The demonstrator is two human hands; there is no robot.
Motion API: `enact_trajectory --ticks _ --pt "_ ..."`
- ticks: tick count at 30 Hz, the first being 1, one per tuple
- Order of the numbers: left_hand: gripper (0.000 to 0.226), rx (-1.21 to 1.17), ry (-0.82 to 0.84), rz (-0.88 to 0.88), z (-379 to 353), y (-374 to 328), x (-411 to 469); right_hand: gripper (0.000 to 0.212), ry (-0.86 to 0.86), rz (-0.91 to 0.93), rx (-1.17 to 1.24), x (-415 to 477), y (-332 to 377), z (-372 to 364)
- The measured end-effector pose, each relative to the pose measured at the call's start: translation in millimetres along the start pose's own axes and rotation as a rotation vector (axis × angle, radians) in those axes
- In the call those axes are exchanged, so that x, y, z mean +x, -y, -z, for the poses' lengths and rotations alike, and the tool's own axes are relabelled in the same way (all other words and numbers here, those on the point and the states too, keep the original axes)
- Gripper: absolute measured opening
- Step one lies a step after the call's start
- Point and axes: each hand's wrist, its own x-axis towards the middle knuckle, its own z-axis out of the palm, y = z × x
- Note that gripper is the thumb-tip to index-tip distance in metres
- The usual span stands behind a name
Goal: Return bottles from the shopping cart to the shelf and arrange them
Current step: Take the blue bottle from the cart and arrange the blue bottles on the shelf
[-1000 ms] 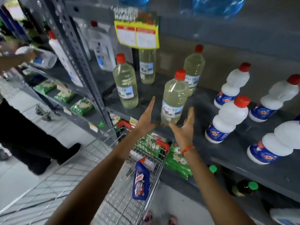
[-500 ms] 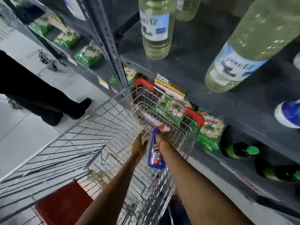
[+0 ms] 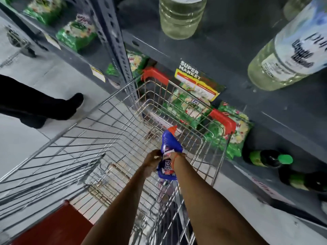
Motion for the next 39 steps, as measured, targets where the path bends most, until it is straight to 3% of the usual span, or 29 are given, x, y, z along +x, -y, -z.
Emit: enact_trajectory --ticks 5,9,16,21,25,35,39 --pt "0.027 0.008 -0.054 -0.139 37 -29 -51 0.024 0.018 0.124 -0.015 -80 3 -16" --pt "0.032 0.006 0.020 -0.349 69 -64 -123 0.059 -0.147 0.473 -0.355 -103 -12 -6" --pt "0.029 0.155 -0.059 -0.795 44 -140 -246 0.049 -0.038 1.095 -0.379 -219 3 59" --pt "0.027 0.206 -0.066 -1.002 -34 -174 -317 0.047 -0.118 1.313 -0.250 -285 15 149" --pt "0.027 0.262 0.021 -1.136 -118 -189 -350 0.046 -0.154 1.418 -0.098 -325 9 236" --pt "0.033 0.305 0.340 -1.390 -342 -188 -387 0.047 -0.515 1.532 0.014 -362 -21 456" --pt "0.033 0.347 0.412 -1.369 -412 -180 -375 0.048 -0.569 1.509 0.010 -348 -24 526"
